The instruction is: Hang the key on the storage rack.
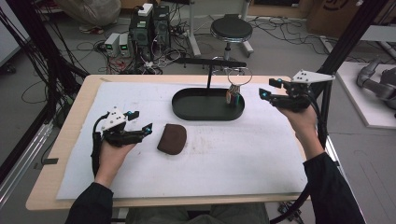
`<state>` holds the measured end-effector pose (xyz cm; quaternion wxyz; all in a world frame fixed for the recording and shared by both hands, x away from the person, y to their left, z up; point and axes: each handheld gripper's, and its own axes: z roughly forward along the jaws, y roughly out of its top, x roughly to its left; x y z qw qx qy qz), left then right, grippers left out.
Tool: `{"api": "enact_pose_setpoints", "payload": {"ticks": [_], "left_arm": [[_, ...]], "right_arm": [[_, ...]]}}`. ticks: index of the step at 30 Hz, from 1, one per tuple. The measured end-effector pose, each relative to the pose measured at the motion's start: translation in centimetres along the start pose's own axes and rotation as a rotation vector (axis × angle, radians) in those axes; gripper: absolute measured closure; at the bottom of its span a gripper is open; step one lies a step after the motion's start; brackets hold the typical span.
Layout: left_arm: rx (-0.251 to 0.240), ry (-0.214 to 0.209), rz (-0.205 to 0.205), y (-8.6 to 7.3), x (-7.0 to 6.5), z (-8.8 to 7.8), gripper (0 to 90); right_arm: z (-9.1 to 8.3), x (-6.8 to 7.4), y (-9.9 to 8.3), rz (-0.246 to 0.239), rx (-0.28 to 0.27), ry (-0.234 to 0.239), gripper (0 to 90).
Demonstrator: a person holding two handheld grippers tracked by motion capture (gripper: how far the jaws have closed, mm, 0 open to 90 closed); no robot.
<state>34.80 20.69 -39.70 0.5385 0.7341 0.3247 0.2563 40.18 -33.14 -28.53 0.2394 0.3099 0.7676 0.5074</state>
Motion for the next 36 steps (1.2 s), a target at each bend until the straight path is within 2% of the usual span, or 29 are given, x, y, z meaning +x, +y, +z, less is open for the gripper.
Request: {"api": "enact_pose_setpoints", "payload": {"ticks": [4, 9, 16, 21, 27, 36], "left_arm": [[-0.002, 0.002, 0.001, 0.1, 0.0, -0.1, 26.5], [0.009, 0.006, 0.004, 0.1, -0.1, -0.1, 26.1], [0.014, 0.014, -0.001, 0.1, 0.1, -0.3, 24.8], [0.014, 0.017, -0.003, 0.1, 0.2, -0.5, 23.8], [0.014, 0.033, -0.003, 0.0, 0.1, -0.6, 21.1], [0.016, 0.046, -0.007, -0.2, 0.1, -1.2, 20.7]], "right_arm": [[-0.9, 0.5, -2.1, 0.016, -0.021, -0.007, 36.3], [-1.9, 0.8, -4.5, 0.064, -0.057, -0.018, 33.0], [-1.9, 1.4, -7.0, 0.115, -0.067, -0.001, 29.4], [-1.4, 1.9, -8.2, 0.132, -0.060, 0.014, 28.0], [-0.8, 1.7, -9.3, 0.156, -0.039, 0.019, 25.7], [-0.2, 1.4, -9.9, 0.156, -0.024, 0.011, 23.3]]}}
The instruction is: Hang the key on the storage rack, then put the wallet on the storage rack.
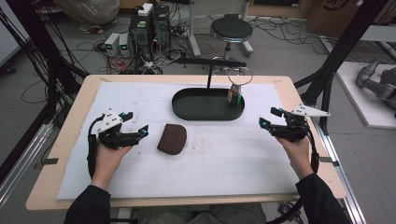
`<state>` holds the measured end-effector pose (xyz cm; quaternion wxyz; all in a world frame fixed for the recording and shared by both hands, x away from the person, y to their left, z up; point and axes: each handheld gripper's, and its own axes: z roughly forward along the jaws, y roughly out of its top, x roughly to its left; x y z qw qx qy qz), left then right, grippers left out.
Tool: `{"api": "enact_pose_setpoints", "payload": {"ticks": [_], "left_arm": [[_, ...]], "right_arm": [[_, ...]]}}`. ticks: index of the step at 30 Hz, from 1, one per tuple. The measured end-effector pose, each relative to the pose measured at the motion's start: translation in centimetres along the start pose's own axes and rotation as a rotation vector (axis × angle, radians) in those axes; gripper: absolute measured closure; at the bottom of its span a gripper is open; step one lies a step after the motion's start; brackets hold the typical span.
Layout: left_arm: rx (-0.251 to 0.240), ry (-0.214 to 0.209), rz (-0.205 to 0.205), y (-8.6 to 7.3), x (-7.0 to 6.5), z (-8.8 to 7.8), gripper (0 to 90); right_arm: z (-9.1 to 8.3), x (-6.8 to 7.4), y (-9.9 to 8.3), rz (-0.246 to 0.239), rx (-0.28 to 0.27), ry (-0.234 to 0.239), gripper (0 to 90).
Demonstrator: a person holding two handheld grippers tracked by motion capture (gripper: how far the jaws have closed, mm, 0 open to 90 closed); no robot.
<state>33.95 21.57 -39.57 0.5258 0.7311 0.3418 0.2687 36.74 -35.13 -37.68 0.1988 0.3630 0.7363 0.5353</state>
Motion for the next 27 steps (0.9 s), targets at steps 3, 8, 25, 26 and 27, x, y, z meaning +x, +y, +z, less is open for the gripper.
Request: {"api": "enact_pose_setpoints", "payload": {"ticks": [3, 8, 25, 26, 27], "left_arm": [[0.002, -0.004, 0.003, 0.06, -0.04, 0.16, 20.7], [0.009, -0.009, 0.007, 0.07, -0.21, 0.43, 20.7], [0.013, -0.023, 0.003, 0.07, -0.38, 0.48, 20.7], [0.015, -0.025, 0.006, 0.07, -0.39, 0.52, 20.7], [0.016, -0.024, 0.007, 0.07, -0.41, 0.55, 20.6]], "right_arm": [[-0.15, -0.13, -0.28, -0.001, 0.007, -0.006, 23.3], [-0.49, -0.44, -0.52, 0.008, 0.005, -0.022, 23.3], [-0.48, -0.59, -0.68, 0.005, 0.003, -0.031, 23.2], [-0.49, -0.63, -0.69, 0.006, 0.001, -0.032, 23.3], [-0.52, -0.67, -0.69, 0.007, 0.000, -0.033, 23.3]]}}
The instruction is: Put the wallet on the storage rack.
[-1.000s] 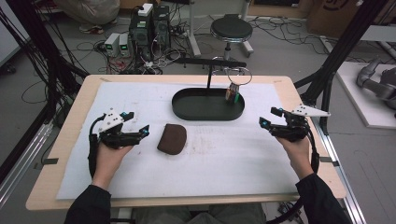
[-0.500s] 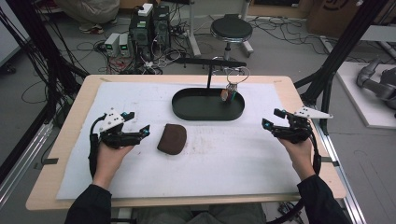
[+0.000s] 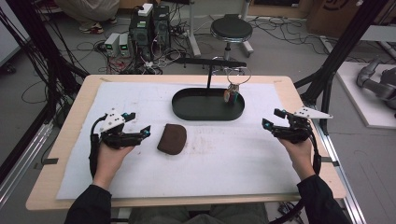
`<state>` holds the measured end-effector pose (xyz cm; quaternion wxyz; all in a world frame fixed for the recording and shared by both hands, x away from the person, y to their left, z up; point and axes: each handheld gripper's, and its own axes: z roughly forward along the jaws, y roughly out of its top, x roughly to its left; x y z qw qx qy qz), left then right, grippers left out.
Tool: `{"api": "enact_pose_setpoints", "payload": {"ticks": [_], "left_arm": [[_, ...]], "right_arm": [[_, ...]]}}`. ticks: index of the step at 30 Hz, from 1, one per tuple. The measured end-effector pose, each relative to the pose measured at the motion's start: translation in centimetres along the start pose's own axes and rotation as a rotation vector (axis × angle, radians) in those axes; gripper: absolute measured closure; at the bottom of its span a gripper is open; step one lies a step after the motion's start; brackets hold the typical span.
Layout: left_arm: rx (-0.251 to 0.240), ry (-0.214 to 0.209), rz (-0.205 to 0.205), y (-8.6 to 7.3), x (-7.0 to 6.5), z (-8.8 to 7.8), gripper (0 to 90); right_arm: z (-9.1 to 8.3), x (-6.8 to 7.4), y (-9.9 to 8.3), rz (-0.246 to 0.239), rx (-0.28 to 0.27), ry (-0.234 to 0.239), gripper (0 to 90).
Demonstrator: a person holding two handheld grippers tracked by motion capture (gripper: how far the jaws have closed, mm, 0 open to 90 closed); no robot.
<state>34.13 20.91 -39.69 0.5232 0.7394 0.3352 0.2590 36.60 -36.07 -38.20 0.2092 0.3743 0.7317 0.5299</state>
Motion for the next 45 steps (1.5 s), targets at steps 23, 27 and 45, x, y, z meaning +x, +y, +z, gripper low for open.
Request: {"api": "enact_pose_setpoints", "payload": {"ticks": [23, 27, 45], "left_arm": [[0.098, -0.081, -0.108, -0.8, -2.0, 2.3, 25.0], [0.163, -0.100, -0.137, -1.2, -2.4, 3.1, 30.1], [0.327, -0.167, -0.368, -3.1, -2.2, 3.9, 52.8]], "right_arm": [[0.1, -0.3, -0.3, 0.002, 0.011, -0.008, 23.8], [0.0, -0.3, -0.3, 0.000, 0.011, -0.010, 24.0], [-0.2, -0.5, -0.4, -0.015, 0.003, -0.021, 24.8]]}}
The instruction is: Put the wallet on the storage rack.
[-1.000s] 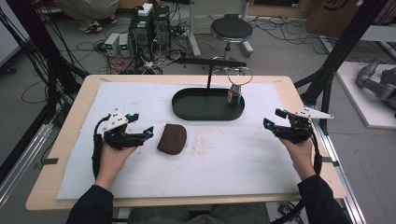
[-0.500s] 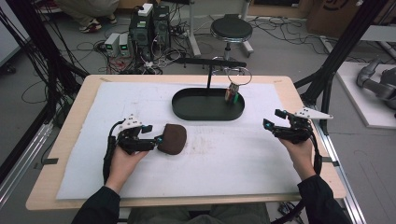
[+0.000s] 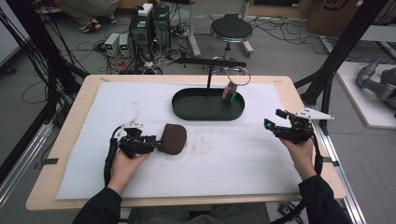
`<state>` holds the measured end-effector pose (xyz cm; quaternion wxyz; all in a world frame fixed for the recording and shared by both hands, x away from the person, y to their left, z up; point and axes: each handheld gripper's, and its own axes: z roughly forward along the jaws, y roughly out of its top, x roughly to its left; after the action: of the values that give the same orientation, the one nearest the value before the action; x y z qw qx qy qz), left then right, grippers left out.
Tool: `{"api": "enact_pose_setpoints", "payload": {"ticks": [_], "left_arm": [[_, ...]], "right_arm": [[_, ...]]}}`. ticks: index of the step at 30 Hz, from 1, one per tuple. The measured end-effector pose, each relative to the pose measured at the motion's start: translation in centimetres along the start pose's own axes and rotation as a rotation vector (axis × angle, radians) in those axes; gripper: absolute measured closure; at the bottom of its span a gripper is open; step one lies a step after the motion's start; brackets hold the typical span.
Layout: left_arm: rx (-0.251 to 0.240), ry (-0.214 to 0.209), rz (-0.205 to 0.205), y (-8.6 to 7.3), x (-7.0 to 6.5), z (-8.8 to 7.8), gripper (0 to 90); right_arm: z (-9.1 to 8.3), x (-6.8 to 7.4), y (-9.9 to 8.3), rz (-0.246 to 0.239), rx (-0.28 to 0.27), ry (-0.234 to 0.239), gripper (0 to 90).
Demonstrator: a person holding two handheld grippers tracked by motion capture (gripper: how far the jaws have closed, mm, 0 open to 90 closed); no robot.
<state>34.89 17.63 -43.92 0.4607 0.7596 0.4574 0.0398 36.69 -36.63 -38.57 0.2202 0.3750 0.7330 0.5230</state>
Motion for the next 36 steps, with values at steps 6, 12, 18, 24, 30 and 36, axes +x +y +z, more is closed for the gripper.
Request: {"api": "enact_pose_setpoints", "payload": {"ticks": [6, 12, 18, 24, 30, 36], "left_arm": [[0.001, -0.033, 0.000, -0.1, -0.3, 0.1, 69.2], [-0.031, -0.053, 0.012, -0.3, -0.2, 0.1, 73.9], [-0.085, -0.051, 0.187, 0.6, -2.2, -0.3, 78.5], [-0.103, -0.102, 0.312, 1.1, -4.2, -0.1, 79.7], [-0.094, -0.123, 0.435, 1.4, -6.3, 0.2, 80.1], [-0.100, -0.172, 0.513, 1.6, -8.3, 0.7, 80.3]], "right_arm": [[0.0, 0.1, 0.0, 0.000, 0.003, 0.004, 24.9], [0.0, 0.2, 0.1, -0.009, -0.002, 0.005, 25.6], [0.0, 0.2, 0.1, -0.011, -0.010, 0.005, 26.2], [0.0, 0.3, 0.1, -0.018, -0.009, 0.005, 26.7], [0.1, 0.3, 0.1, -0.022, -0.009, 0.006, 26.8], [0.1, 0.5, 0.2, -0.019, -0.011, 0.026, 27.2]]}}
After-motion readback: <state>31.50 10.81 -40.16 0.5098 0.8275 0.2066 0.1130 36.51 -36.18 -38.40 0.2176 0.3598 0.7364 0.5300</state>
